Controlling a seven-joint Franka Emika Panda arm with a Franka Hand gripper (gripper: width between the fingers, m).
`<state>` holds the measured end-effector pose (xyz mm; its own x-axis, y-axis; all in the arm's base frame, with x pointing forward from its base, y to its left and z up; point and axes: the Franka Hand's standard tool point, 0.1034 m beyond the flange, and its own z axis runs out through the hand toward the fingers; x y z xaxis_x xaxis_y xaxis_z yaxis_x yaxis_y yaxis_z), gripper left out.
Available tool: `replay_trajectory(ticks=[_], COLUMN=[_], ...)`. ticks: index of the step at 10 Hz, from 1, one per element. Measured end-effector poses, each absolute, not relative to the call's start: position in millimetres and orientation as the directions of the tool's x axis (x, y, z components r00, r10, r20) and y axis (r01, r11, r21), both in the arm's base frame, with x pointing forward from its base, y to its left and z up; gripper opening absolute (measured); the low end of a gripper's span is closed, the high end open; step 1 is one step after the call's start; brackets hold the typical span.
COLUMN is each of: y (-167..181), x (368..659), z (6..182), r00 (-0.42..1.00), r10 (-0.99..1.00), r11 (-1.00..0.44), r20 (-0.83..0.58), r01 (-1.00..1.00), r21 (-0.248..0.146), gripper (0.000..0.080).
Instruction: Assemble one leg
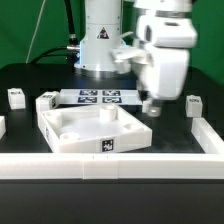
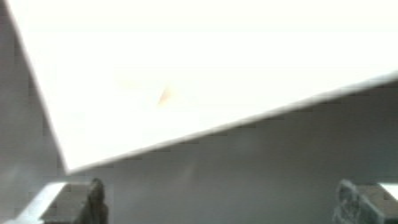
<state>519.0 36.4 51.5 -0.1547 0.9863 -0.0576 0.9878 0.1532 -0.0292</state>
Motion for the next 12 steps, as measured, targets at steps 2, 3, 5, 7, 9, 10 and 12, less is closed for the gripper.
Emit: replay_trajectory(ticks=[2,3,5,7,9,10,12], y=[8.2,9.8,9.7,3.3,-31.9,-46.5,-65.4], x=[514.2,514.3,514.2,510.5,486.8,480.4,472.5], z=[49.5,49.4,49.2,47.5,37.5,35.2,31.8], r00=[-0.233,-0.205,-0.206,-0.283,-0.401,-0.463,-0.524], r10=[0.971,0.977,0.977,0.958,0.916,0.886,0.852], r11=[0.23,0.203,0.203,0.281,0.398,0.46,0.522], r20=[-0.051,-0.053,-0.053,-0.048,-0.019,-0.004,0.016], r01=[0.972,0.978,0.978,0.958,0.912,0.882,0.846], r21=[-0.046,-0.044,-0.045,-0.054,-0.096,-0.103,-0.11], gripper=[0.065,0.065,0.065,0.065,0.065,0.065,0.065])
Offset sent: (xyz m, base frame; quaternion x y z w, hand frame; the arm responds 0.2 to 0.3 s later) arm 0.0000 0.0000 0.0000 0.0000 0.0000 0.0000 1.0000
